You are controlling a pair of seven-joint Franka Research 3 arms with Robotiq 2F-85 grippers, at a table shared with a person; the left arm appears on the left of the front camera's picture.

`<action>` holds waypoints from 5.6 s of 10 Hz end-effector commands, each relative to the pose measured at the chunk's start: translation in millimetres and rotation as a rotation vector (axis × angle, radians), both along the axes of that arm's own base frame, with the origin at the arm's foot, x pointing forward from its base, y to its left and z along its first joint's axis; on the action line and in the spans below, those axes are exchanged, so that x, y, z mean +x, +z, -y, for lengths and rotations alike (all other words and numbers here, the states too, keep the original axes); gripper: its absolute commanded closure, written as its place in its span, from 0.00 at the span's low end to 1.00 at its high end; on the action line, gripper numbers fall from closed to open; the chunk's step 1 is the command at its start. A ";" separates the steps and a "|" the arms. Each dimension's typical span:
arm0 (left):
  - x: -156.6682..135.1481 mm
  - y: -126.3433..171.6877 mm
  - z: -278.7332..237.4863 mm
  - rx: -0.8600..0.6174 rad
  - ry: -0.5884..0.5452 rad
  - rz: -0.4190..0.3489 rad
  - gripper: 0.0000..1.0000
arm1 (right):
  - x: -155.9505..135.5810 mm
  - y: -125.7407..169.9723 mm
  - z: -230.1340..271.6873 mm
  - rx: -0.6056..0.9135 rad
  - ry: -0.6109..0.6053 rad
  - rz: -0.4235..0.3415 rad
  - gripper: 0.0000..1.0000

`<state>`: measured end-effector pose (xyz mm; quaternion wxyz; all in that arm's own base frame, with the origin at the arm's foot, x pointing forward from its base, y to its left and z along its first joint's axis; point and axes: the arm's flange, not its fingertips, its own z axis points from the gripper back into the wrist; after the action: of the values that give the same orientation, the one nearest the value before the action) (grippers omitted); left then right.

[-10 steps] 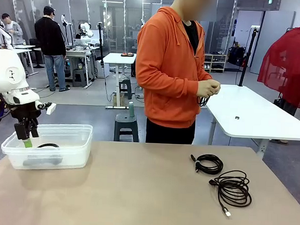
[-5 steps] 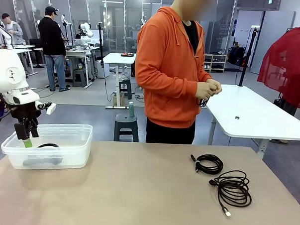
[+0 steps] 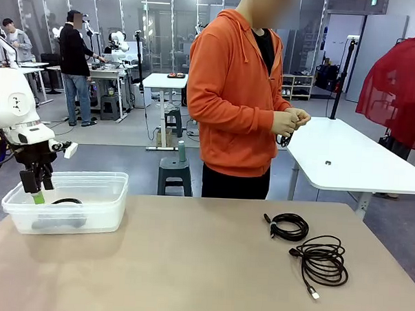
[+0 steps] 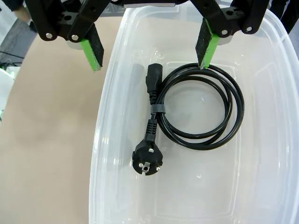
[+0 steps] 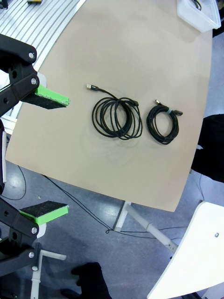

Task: Organize and store the cables.
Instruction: Place the Power Cable into the Organizing box.

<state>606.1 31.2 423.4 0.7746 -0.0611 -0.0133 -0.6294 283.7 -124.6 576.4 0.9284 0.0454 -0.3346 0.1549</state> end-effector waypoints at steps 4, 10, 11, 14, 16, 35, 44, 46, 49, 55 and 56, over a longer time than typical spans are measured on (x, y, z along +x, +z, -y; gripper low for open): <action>0.1 -1.0 -1.4 0.001 0.000 -0.002 0.00 | -0.8 -2.0 0.8 0.004 0.000 -0.001 0.00; -48.7 110.3 35.2 -0.085 -0.011 0.117 0.00 | -0.8 -2.0 0.8 0.004 0.000 -0.001 0.00; -69.5 127.9 40.9 -0.068 0.015 0.119 0.00 | -0.8 -2.0 0.8 0.004 0.000 -0.001 0.00; -144.0 173.7 42.4 -0.115 0.161 0.252 0.00 | -0.8 -2.0 0.8 0.004 0.000 -0.001 0.00; -190.5 189.2 35.8 -0.224 0.251 0.309 0.00 | -0.8 -2.0 0.8 0.004 0.000 -0.001 0.00; -312.6 228.8 -3.5 -0.300 0.342 0.482 0.00 | -0.8 -2.0 0.8 0.004 0.000 -0.001 0.00; -312.6 228.8 -3.5 -0.300 0.342 0.482 0.00 | -0.8 -2.0 0.8 0.004 0.000 -0.001 0.00; -312.6 228.8 -3.5 -0.300 0.342 0.482 0.00 | -0.8 -2.0 0.8 0.004 0.000 -0.001 0.00; -312.6 228.8 -3.5 -0.300 0.342 0.482 0.00 | -0.8 -2.0 0.8 0.004 0.000 -0.001 0.00; -312.6 228.8 -3.5 -0.300 0.342 0.482 0.00 | -0.8 -2.0 0.8 0.004 0.000 -0.001 0.00; -312.6 228.8 -3.5 -0.300 0.342 0.482 0.00 | -0.8 -2.0 0.8 0.004 0.000 -0.001 0.00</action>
<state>294.6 35.1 650.2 0.8231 -0.0228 -0.2973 -0.4834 284.2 -125.1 577.7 0.9284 0.0446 -0.3350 0.1545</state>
